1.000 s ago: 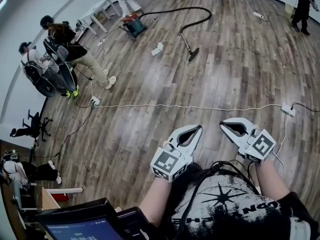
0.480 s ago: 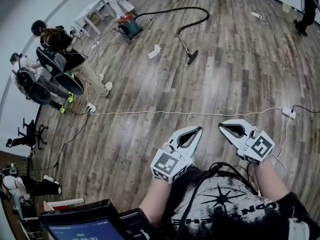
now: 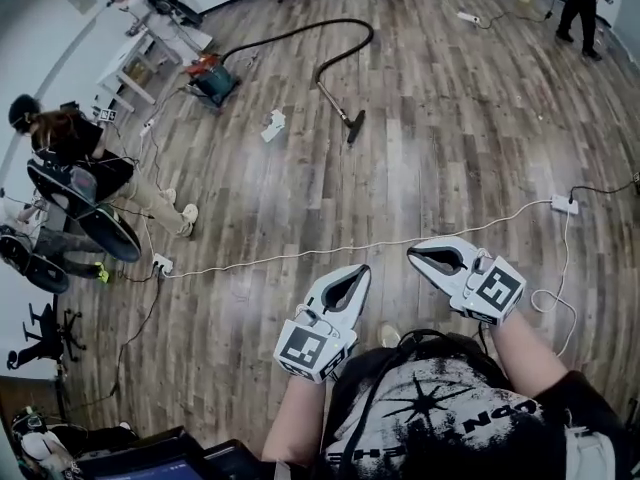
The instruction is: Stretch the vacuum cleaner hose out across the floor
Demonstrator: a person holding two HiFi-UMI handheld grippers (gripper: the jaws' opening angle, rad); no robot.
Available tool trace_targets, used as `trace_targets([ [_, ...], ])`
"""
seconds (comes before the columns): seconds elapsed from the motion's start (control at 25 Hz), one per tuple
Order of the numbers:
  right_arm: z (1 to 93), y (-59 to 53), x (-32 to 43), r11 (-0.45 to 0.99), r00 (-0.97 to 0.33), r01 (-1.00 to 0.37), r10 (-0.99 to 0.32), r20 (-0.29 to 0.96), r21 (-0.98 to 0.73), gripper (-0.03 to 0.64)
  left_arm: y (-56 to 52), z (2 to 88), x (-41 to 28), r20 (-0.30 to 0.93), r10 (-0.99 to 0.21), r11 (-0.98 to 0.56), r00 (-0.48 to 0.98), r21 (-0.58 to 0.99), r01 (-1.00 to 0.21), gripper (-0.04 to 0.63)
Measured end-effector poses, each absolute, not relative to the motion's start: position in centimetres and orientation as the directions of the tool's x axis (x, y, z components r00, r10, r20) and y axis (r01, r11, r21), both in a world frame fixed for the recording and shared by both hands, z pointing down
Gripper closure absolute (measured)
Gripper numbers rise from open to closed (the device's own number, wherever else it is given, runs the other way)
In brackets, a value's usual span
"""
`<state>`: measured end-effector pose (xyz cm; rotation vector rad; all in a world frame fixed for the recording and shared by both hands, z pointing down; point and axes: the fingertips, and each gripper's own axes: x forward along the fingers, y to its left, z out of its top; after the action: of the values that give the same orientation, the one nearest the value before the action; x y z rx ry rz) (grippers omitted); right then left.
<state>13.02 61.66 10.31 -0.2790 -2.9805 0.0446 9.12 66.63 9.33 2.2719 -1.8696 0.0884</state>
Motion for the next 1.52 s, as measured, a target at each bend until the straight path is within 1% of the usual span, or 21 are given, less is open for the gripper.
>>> trace_targets([
  [0.32,11.5,61.3,7.4,0.986,-0.971,0.162,0.164,0.171,-0.030,0.614,66.2,10.6,3.0,0.157,-0.962,-0.203,0.222,0.129,-0.971,0.595],
  [0.44,11.8,61.0,6.5,0.988,-0.969,0.156,0.157,0.190,-0.025,0.614,66.0,10.9,1.9,0.132,-0.964,-0.207,0.231,0.175,-0.963,0.594],
  [0.64,9.8,60.5,5.6,0.980,-0.974,0.197,0.192,0.121,0.038,0.614,64.9,11.0,0.8,0.123,-0.967,-0.197,0.225,0.205,-0.959,0.594],
  [0.8,10.1,58.2,4.5,0.979,-0.966,0.203,0.201,0.162,-0.006,0.614,62.8,11.1,-0.3,0.131,-0.968,-0.185,0.213,0.195,-0.963,0.594],
  [0.96,10.2,55.0,2.2,0.970,-0.959,0.241,0.240,0.151,-0.016,0.614,59.8,10.9,-1.8,0.142,-0.972,-0.162,0.190,0.188,-0.969,0.594],
  [1.12,9.6,51.2,-1.3,0.956,-0.952,0.293,0.289,0.101,0.029,0.614,56.5,10.8,-4.2,0.148,-0.977,-0.123,0.153,0.199,-0.972,0.594],
  [1.28,8.3,46.5,-4.0,0.952,-0.951,0.306,0.304,0.063,0.017,0.614,51.5,10.2,-6.1,0.169,-0.974,-0.121,0.149,0.168,-0.978,0.594],
  [1.52,7.9,39.1,-5.7,0.940,-0.939,0.340,0.338,0.059,0.026,0.614,43.4,8.6,-8.4,0.175,-0.975,-0.114,0.139,0.148,-0.982,0.594],
])
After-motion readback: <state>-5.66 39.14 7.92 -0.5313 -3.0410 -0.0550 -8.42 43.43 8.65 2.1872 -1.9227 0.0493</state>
